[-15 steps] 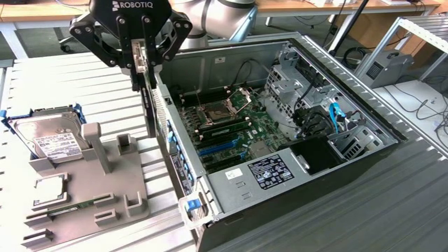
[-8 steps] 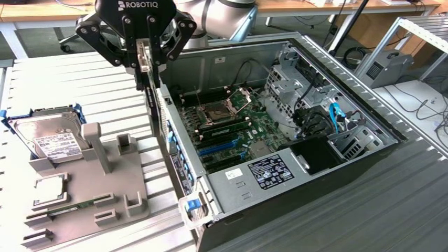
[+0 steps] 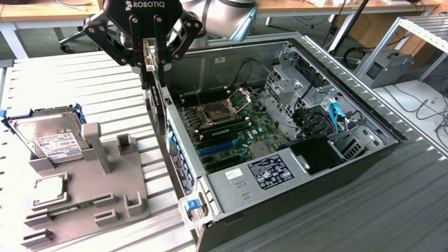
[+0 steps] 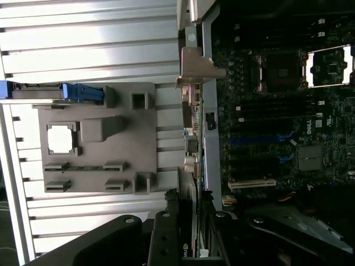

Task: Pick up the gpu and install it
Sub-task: 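Pick up the gpu and move the gpu toward the slot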

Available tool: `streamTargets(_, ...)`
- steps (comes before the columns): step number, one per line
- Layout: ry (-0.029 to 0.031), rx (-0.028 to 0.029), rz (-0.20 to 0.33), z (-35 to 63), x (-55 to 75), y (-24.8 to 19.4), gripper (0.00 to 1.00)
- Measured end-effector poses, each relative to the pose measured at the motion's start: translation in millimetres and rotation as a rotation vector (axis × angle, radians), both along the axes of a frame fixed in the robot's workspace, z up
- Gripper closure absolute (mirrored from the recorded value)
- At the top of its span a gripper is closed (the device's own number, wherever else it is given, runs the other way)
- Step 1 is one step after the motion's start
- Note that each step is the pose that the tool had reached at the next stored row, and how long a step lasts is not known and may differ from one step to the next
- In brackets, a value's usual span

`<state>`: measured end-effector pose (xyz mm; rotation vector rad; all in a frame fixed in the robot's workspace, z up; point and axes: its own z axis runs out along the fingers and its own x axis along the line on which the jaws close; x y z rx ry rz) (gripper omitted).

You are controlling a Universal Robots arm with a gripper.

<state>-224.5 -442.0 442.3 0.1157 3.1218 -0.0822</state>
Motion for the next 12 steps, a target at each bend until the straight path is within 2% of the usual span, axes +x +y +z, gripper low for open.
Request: streamTargets(12, 0.0, 0.0, 0.0, 0.0, 9.4, 0.0, 0.74)
